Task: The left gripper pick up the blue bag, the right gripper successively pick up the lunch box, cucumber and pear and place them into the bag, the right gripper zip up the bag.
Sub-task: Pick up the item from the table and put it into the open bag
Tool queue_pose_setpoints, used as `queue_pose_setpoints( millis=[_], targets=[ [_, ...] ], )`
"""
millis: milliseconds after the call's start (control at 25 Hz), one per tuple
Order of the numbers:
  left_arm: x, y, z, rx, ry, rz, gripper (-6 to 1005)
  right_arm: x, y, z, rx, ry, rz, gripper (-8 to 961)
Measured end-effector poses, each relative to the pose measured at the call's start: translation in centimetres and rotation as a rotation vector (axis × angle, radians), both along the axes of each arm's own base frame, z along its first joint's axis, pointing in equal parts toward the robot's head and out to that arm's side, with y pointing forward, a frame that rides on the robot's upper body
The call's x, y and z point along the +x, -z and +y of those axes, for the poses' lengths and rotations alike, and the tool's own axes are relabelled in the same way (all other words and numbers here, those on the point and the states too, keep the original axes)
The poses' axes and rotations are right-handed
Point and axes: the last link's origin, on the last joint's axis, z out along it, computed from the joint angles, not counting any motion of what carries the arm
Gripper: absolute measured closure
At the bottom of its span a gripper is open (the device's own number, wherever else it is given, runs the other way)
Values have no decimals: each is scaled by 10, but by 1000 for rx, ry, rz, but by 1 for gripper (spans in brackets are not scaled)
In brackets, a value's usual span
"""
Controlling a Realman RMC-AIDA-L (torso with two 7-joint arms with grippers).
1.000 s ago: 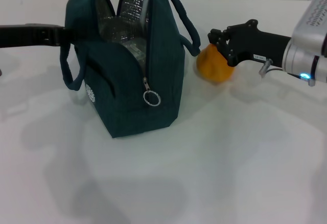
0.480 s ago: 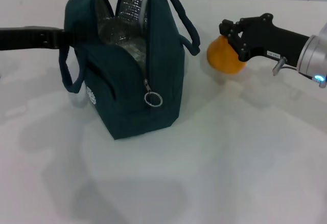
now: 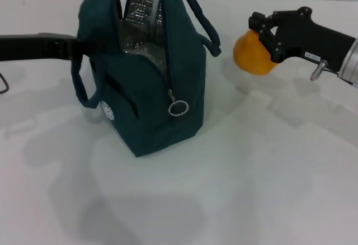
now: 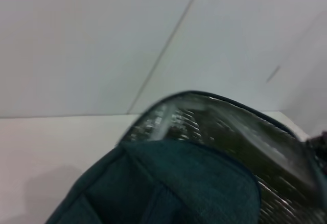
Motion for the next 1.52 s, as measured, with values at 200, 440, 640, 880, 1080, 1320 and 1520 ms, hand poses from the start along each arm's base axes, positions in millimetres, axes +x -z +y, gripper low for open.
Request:
queue_pose_setpoints(
  millis=[200,440,640,880,1080,1320,1520],
  targets=[
    [7,6,-8,-45,54,-33,963,-12,-19,-5,28,-70,46,893],
    [17,27,-17,-135,108,-29,963,-25,-40,-17,53,-148,83,887],
    [21,42,-25,-205,134,-15,962,-38,-51,-26,38,-224,128,882],
    [27,55,-36,-286,192,-16,963,-49,-55,-36,7,-297,161,876],
    [31,53,-42,-287,225,-64,963,-57,-53,-43,-29,-346,186,871],
    [27,43,-34,-203,192,-106,963,-75,-47,-44,-73,-411,206,864],
    [22,43,-30,-180,169,-125,963,-93,-39,-43,-99,-465,202,859]
  ],
)
